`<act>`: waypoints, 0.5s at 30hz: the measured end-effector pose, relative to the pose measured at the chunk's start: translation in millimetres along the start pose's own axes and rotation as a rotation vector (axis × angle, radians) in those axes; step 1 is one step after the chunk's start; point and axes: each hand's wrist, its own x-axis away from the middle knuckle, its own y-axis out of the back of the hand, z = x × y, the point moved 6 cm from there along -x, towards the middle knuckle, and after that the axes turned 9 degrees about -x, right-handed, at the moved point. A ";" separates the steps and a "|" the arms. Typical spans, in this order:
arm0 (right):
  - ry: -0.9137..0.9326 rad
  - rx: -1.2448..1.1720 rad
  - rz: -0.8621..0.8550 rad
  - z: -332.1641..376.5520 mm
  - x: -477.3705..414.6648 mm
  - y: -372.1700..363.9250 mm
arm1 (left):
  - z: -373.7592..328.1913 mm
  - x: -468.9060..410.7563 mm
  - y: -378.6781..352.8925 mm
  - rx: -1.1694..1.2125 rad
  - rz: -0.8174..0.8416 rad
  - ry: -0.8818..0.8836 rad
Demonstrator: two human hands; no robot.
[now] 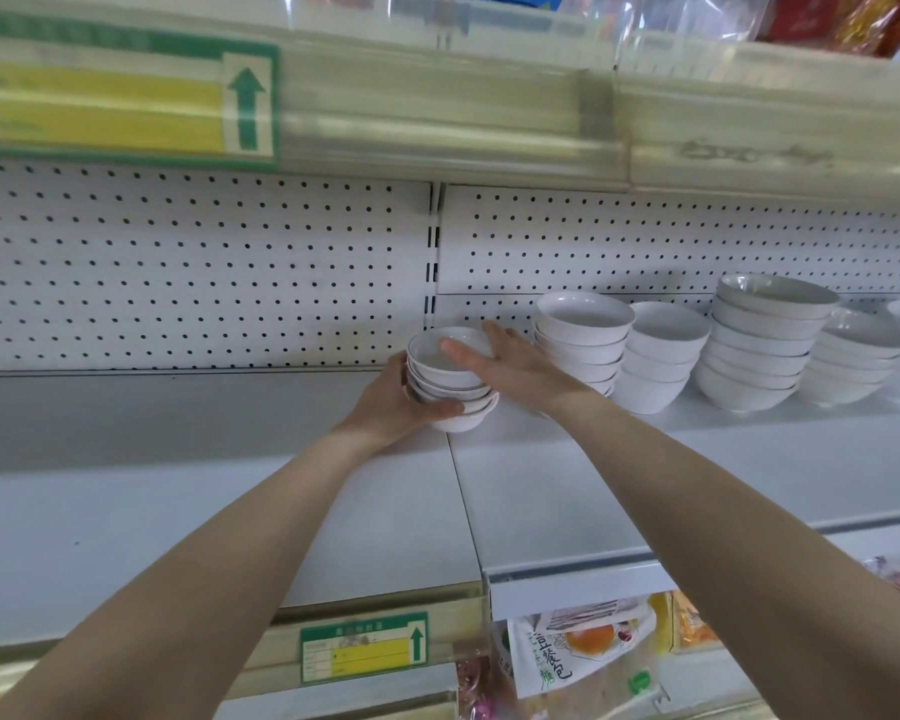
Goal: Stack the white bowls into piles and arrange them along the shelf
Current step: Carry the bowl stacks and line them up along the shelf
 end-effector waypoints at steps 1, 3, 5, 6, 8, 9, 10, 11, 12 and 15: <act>-0.003 0.007 0.001 0.1 -1.0 0.4 | -3.1 1.4 -0.1 -0.001 0.008 -0.006; 0.003 0.044 0.001 0.1 -3.1 -1.2 | -6.7 2.5 -1.1 -0.003 0.020 -0.018; 0.018 0.083 -0.006 -0.3 -3.8 -3.6 | -7.5 3.7 -1.3 -0.003 0.015 -0.024; 0.026 0.099 -0.012 -0.5 -4.2 -4.2 | -6.2 3.3 -1.3 -0.007 0.012 -0.018; 0.032 0.123 -0.022 -1.5 -5.9 -4.6 | -4.1 2.5 -0.4 -0.018 0.006 -0.007; 0.034 0.131 -0.024 -2.3 -7.2 -4.9 | -3.7 2.0 -0.2 -0.023 0.007 -0.004; 0.038 0.137 -0.025 -2.5 -7.5 -5.0 | -3.6 1.8 0.2 -0.032 0.008 -0.002; 0.040 0.140 -0.025 -2.9 -8.0 -5.1 | -3.5 1.4 0.3 -0.042 0.011 -0.003; 0.042 0.145 -0.026 -2.9 -7.7 -5.0 | -4.7 2.0 0.7 -0.051 0.013 -0.002; 0.040 0.158 -0.022 -4.0 -7.3 -5.6 | -5.1 2.1 1.0 -0.060 0.008 0.000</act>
